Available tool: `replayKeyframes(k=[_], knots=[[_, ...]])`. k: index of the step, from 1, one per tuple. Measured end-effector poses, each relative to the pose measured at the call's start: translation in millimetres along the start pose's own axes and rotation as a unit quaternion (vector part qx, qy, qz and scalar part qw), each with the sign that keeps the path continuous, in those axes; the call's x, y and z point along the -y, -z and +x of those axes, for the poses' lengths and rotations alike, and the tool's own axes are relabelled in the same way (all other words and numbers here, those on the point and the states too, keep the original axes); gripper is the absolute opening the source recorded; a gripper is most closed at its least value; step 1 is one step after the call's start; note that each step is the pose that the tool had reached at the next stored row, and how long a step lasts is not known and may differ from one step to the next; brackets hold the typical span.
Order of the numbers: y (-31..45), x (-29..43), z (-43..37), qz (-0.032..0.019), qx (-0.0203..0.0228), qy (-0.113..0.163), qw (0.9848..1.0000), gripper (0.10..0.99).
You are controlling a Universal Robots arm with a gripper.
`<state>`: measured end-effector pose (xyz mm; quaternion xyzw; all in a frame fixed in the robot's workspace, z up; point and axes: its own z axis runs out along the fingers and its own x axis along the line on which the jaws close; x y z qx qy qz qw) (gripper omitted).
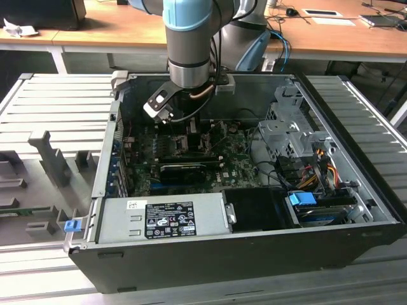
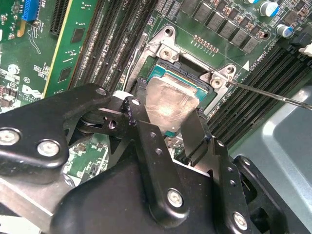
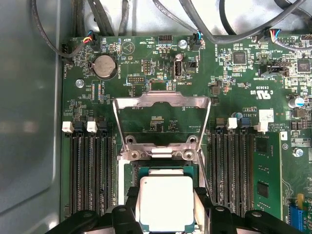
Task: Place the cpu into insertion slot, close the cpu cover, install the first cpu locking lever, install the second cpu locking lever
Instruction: 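Place the cpu into insertion slot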
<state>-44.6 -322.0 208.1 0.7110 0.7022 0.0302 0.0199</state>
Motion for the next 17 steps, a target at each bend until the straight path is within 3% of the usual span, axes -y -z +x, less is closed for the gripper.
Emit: replayKeyframes(k=[17], knots=[[-5.1, 0.4, 2.7, 0.0, 0.0, 0.0, 1.0, 0.537]])
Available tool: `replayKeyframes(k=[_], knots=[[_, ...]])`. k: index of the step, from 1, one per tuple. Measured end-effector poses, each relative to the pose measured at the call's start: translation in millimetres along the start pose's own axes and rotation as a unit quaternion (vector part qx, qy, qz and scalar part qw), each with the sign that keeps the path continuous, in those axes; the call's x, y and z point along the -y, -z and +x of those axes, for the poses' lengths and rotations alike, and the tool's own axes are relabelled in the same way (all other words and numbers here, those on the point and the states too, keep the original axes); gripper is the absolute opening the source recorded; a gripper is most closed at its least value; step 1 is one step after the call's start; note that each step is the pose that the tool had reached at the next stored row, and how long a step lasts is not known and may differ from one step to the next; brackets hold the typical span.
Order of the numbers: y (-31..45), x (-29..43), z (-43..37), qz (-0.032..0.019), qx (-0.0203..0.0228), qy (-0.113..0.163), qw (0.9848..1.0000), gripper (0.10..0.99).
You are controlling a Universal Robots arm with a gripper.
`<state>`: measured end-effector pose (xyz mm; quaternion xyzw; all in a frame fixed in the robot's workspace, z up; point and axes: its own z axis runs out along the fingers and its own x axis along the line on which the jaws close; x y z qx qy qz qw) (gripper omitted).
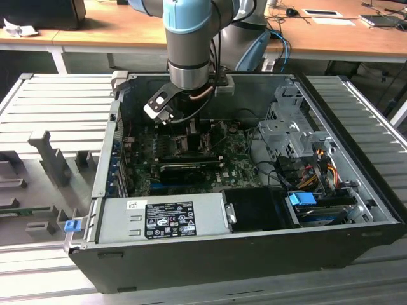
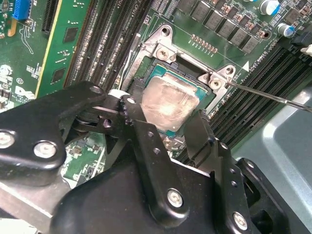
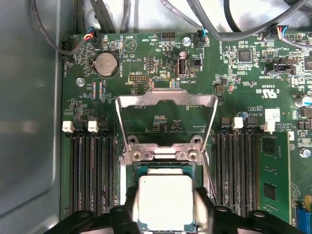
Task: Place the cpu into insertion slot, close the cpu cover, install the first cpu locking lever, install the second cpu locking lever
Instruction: 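Place the cpu into insertion slot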
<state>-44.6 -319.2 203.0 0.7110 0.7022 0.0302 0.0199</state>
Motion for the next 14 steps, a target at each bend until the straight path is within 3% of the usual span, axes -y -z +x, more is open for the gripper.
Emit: replayKeyframes(k=[1, 4, 8, 14], knots=[[0.0, 0.0, 0.0, 0.0, -0.0001, 0.0, 1.0, 0.604], [0.8, 0.0, 0.0, 0.0, -0.0008, 0.0, 1.0, 0.604], [9.4, -0.7, 0.2, 0.0003, -0.0007, 0.0, 1.0, 0.588], [15.0, -1.1, 0.3, 0.0011, 0.0, 0.0, 1.0, 0.22]])
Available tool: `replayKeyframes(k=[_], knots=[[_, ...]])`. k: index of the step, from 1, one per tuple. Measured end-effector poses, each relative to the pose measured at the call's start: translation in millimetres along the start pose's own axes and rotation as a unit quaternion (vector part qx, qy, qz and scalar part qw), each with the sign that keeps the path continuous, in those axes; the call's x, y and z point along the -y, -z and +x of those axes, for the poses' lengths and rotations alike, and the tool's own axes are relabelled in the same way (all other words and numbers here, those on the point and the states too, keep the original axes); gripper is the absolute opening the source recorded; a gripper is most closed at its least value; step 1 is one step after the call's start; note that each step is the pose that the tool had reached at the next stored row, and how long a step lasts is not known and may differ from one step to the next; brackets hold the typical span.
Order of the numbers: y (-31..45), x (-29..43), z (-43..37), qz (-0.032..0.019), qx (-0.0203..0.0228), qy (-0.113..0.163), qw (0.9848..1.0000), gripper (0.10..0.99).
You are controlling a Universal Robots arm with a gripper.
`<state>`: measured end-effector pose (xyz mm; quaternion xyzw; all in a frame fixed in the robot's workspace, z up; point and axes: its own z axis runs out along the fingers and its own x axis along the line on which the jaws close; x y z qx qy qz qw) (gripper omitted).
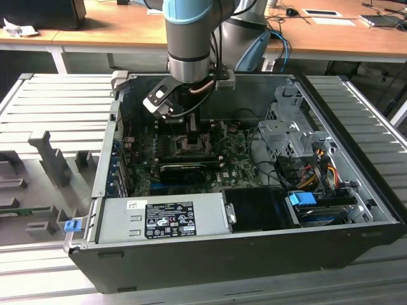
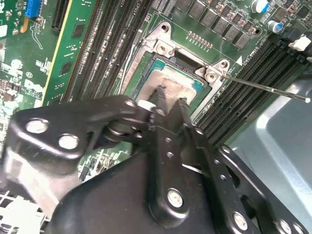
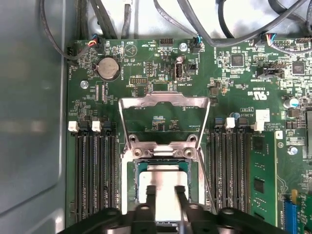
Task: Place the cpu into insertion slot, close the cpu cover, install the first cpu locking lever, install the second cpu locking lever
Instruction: 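Place the cpu into insertion slot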
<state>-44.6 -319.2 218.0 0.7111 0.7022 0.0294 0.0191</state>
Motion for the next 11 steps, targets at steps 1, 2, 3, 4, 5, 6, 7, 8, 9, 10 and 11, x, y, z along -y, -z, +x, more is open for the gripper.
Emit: replayKeyframes(k=[1, 2, 3, 4, 5, 6, 7, 8, 9, 10, 11], knots=[[0.7, -0.1, 0.0, 0.0001, 0.0001, 0.0, 1.0, 0.22], [3.4, -0.2, 0.1, 0.0003, 0.0003, 0.0, 1.0, 0.106], [5.0, -0.3, 0.1, 0.0004, 0.0004, 0.0, 1.0, 0.106], [6.0, -0.4, 0.1, 0.0005, 0.0004, 0.0, 1.0, 0.106], [6.9, -0.5, 0.1, 0.0005, 0.0003, 0.0, 1.0, 0.106], [7.9, -0.5, 0.1, 0.0005, 0.0004, 0.0, 1.0, 0.106], [8.5, -0.6, 0.1, 0.0005, 0.0004, 0.0, 1.0, 0.106], [9.4, -0.7, 0.2, 0.0005, 0.0003, 0.0, 1.0, 0.106], [10.0, -0.7, 0.2, 0.0005, 0.0004, 0.0, 1.0, 0.106], [10.9, -0.8, 0.2, 0.0005, 0.0003, 0.0, 1.0, 0.106], [11.7, -0.8, 0.2, 0.0005, 0.0003, 0.0, 1.0, 0.106]])
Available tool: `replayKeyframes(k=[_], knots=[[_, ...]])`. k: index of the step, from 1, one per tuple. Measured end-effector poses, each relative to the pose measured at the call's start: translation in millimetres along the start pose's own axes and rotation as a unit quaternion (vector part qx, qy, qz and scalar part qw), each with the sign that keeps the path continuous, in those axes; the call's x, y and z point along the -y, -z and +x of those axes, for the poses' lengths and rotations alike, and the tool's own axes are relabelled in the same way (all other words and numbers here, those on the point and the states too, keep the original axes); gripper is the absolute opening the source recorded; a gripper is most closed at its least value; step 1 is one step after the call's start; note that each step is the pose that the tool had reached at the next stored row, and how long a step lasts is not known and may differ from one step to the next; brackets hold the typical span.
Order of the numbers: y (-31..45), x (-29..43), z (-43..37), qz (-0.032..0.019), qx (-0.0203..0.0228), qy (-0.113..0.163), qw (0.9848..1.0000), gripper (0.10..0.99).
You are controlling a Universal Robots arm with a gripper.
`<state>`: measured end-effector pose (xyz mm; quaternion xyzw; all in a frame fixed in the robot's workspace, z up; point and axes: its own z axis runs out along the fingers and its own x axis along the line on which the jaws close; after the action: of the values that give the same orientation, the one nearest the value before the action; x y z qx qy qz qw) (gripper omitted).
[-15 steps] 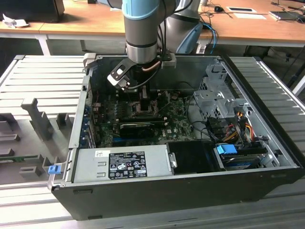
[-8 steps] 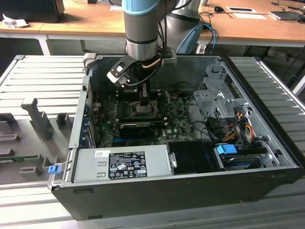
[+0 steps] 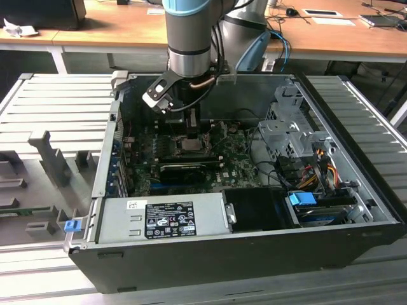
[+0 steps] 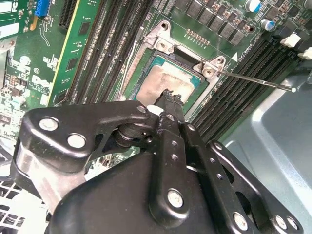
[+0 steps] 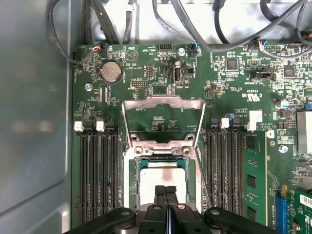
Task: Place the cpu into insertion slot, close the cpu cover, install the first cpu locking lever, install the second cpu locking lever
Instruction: 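Place the cpu into insertion slot, then close the cpu cover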
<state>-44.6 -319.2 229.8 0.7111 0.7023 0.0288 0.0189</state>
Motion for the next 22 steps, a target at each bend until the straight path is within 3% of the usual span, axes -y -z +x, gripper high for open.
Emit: replayKeyframes(k=[10, 12, 14, 17, 22], knots=[[9.8, -0.7, 0.2, -0.0001, -0.0001, 0.0, 1.0, 0.106], [9.8, -3.8, 0.2, 0.0007, 0.0001, 0.0, 1.0, 0.106], [8.8, -17.8, 0.2, 0.0021, 0.0, 0.0, 1.0, 0.106], [10.1, -18.7, 0.8, 0.0026, 0.0004, 0.0, 1.0, 0.106], [19.5, -19.3, 2.2, 0.0025, 0.0024, 0.0, 1.0, 0.106]])
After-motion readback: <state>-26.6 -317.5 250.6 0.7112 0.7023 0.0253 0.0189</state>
